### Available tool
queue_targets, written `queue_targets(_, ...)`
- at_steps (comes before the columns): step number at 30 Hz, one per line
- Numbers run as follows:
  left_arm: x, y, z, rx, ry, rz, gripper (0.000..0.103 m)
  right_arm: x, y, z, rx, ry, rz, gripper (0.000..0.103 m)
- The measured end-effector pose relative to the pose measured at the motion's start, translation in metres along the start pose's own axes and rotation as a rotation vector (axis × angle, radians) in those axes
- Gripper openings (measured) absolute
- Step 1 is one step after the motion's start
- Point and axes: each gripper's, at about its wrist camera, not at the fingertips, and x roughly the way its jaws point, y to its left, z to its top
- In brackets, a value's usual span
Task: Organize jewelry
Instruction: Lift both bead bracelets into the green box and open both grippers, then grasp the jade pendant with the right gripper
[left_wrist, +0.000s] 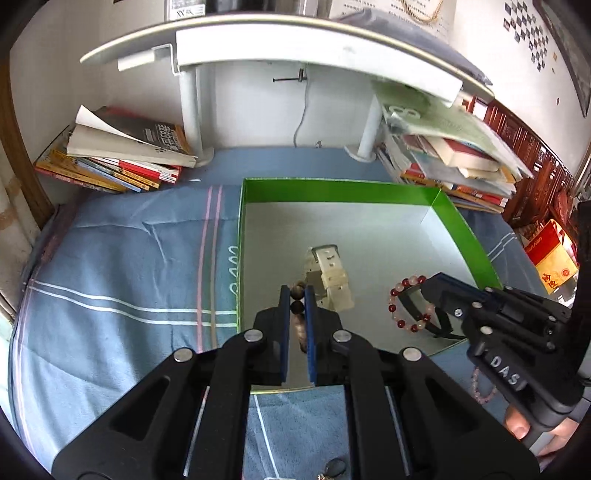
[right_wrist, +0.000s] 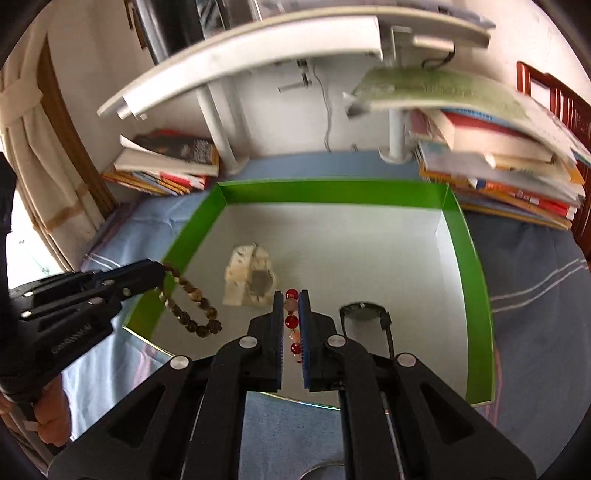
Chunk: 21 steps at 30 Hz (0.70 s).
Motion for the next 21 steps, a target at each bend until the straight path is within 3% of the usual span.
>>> queue_targets(3,-0.006,0.003,-0.002,-0.011,-0.018,0.018,0.021,-0.012,-0.01,-0.004,0.037,-0.011,0.002,0.032)
queue_targets(4,-0.012,0.005,-0.004,-0.015,-0.03,0.028,0.031,-0.021,-0.014,-0.007,0.046,-0.026,-0.001,0.034)
queue_targets(5,-0.017,0.006,-0.006,-0.019,-0.042,0.035,0.037,-0.03,-0.018,-0.009,0.051,-0.041,-0.01,0.034)
queue_targets(9,-0.039,0.01,-0.025,-0.02,-0.052,0.054,0.042,-0.069,-0.042,-0.032,0.077,-0.089,-0.054,0.034)
queue_targets(10,-0.043,0.01,-0.033,-0.016,-0.047,0.063,0.048,-0.076,-0.049,-0.038,0.087,-0.089,-0.069,0.034)
queue_targets(14,-0.044,0.01,-0.065,0.0,-0.001,0.087,0.055,-0.084,-0.089,-0.077,0.174,-0.035,-0.187,0.034)
queue_targets(21,-0.027,0.008,-0.115,0.016,0.133,0.083,0.063,-0.076,-0.13,-0.134,0.313,0.068,-0.248,0.034)
